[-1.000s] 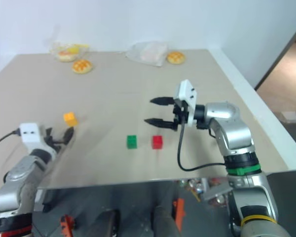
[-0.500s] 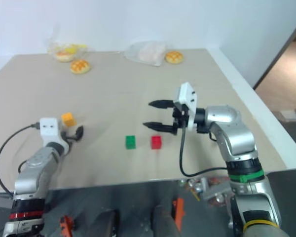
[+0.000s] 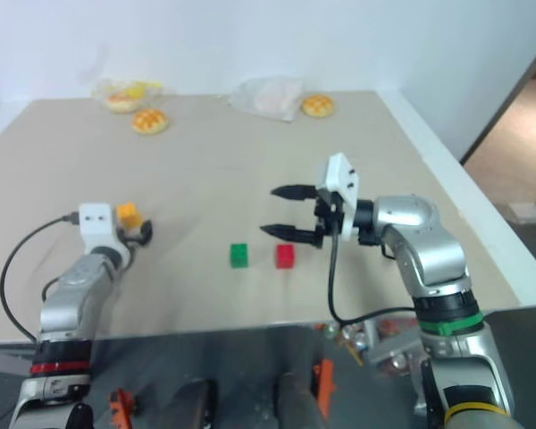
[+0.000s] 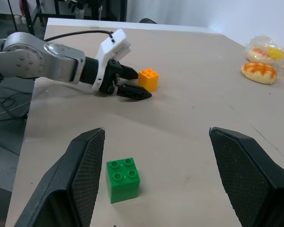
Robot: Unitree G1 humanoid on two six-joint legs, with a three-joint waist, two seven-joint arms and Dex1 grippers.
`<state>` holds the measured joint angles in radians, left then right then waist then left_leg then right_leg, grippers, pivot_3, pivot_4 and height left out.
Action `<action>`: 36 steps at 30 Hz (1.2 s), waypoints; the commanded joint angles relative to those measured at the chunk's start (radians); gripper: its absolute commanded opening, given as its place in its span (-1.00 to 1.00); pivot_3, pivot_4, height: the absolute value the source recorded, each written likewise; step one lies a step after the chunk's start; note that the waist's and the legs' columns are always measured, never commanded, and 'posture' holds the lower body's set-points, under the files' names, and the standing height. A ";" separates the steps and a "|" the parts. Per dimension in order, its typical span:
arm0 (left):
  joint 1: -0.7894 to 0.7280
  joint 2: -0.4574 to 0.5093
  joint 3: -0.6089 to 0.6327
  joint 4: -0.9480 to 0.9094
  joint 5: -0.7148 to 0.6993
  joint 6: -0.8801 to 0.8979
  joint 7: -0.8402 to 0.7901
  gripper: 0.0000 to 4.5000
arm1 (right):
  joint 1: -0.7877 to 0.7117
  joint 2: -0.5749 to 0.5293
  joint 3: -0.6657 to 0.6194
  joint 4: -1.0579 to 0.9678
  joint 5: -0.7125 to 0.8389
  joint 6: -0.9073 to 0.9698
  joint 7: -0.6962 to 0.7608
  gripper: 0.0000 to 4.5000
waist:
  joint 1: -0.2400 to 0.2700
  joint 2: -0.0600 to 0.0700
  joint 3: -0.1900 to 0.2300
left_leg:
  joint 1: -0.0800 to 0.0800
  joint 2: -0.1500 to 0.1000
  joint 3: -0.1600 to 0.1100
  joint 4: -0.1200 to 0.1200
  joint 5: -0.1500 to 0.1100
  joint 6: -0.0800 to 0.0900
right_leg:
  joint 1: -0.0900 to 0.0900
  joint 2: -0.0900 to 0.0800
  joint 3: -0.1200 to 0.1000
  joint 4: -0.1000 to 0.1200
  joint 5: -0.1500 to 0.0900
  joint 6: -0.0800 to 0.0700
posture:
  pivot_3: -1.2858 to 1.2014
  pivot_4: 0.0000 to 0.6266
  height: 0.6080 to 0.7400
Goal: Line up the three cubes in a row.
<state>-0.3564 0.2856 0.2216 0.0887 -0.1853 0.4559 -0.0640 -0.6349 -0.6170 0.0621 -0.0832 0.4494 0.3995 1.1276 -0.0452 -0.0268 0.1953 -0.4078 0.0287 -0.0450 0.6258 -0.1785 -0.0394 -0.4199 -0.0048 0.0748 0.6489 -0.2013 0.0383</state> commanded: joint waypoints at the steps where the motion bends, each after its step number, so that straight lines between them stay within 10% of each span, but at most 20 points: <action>1: -0.027 -0.012 -0.003 0.019 0.013 -0.006 0.016 0.95 | -0.010 -0.003 -0.024 -0.030 0.016 -0.006 -0.004 0.63 | 0.000 0.000 0.000 | 0.000 0.000 0.000 0.000 0.000 0.000 | 0.000 0.000 0.000 0.000 0.000 0.000 | 0.03 -0.52 1.00; 12: -0.043 -0.044 0.001 -0.005 0.019 0.024 0.048 0.95 | -0.013 -0.001 -0.023 -0.017 0.011 -0.009 -0.004 0.63 | 0.003 0.000 0.000 | -0.001 0.000 0.000 -0.001 0.002 -0.001 | 0.001 -0.001 0.000 -0.001 0.000 0.001 | 0.03 -0.52 1.00; 22: -0.051 -0.043 0.015 -0.006 0.019 0.027 0.071 -0.43 | -0.019 -0.001 -0.020 -0.003 0.004 -0.014 -0.002 0.63 | -0.004 0.000 0.000 | -0.001 0.000 0.000 -0.001 0.002 -0.001 | 0.001 0.000 0.000 -0.001 0.001 0.001 | 0.03 -0.52 1.00; 30: -0.096 0.010 0.030 -0.030 -0.067 -0.005 -0.076 -0.42 | -0.022 -0.007 -0.016 0.011 -0.007 -0.020 0.003 0.63 | -0.003 -0.001 0.001 | -0.002 0.000 0.000 -0.005 0.002 -0.001 | -0.002 0.000 0.000 -0.001 0.000 0.001 | 0.03 -0.52 1.00; 36: -0.050 0.178 -0.030 -0.117 -0.210 -0.038 -0.517 -0.42 | -0.019 -0.022 -0.021 0.013 -0.006 -0.018 0.019 0.63 | -0.003 -0.001 0.001 | -0.007 0.000 0.000 -0.006 0.001 -0.003 | -0.006 -0.001 0.000 -0.002 0.000 0.004 | 0.03 -0.52 1.00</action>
<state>-0.4275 0.4174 0.2072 0.0412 -0.3388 0.4267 -0.4346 -0.6355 -0.6245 0.0630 -0.0553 0.4360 0.3911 1.1355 -0.0480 -0.0283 0.1963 -0.4153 0.0286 -0.0453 0.6197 -0.1784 -0.0434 -0.4262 -0.0053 0.0745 0.6466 -0.2016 0.0430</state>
